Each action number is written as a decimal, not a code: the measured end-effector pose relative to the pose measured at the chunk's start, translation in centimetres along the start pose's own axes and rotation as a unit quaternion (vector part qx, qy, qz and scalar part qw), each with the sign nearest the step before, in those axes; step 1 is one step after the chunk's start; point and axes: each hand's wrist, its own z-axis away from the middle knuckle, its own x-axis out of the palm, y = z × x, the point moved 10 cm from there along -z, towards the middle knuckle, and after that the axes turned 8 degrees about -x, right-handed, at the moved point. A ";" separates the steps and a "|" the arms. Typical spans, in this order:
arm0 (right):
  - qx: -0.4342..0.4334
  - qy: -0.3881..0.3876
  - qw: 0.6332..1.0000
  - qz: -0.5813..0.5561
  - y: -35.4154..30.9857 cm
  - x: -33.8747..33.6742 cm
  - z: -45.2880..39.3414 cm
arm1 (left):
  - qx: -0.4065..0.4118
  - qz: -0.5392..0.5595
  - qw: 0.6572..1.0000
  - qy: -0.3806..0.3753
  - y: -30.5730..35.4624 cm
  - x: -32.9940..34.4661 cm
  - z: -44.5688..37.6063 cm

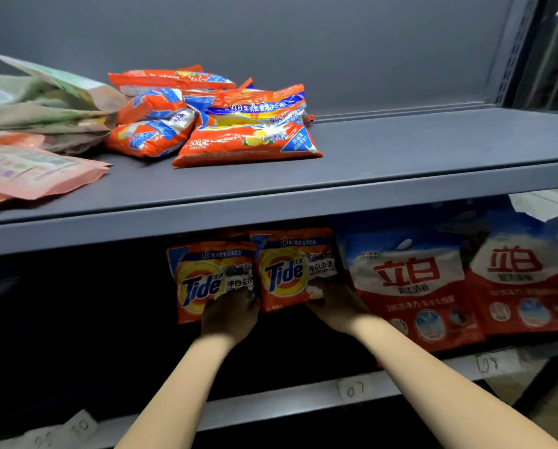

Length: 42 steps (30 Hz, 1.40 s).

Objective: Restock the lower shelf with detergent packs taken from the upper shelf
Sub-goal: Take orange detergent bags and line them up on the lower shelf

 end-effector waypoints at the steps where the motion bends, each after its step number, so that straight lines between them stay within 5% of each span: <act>1: 0.003 -0.005 1.000 0.009 -0.5 -0.6 0.8 | -0.012 -0.008 1.000 -0.012 0.3 -0.4 0.9; 4: 0.000 -0.043 0.997 0.059 -2.2 -2.0 3.9 | -0.022 -0.031 0.999 -0.014 1.7 -2.1 4.2; 11: -0.092 -0.068 0.986 0.117 -7.7 -6.6 11.0 | 0.011 -0.014 0.989 0.149 5.6 -11.3 13.7; 22: -0.200 0.090 0.974 0.053 -17.5 -17.8 13.1 | 0.011 0.090 0.950 0.300 5.7 -26.7 18.4; 30: -0.181 0.238 0.954 0.026 -20.8 -24.6 7.1 | -0.014 0.135 0.943 0.303 2.7 -32.5 10.6; 42: -0.011 0.246 0.968 0.043 -18.8 -25.2 -6.1 | -0.074 0.205 0.949 0.229 1.1 -34.4 -4.2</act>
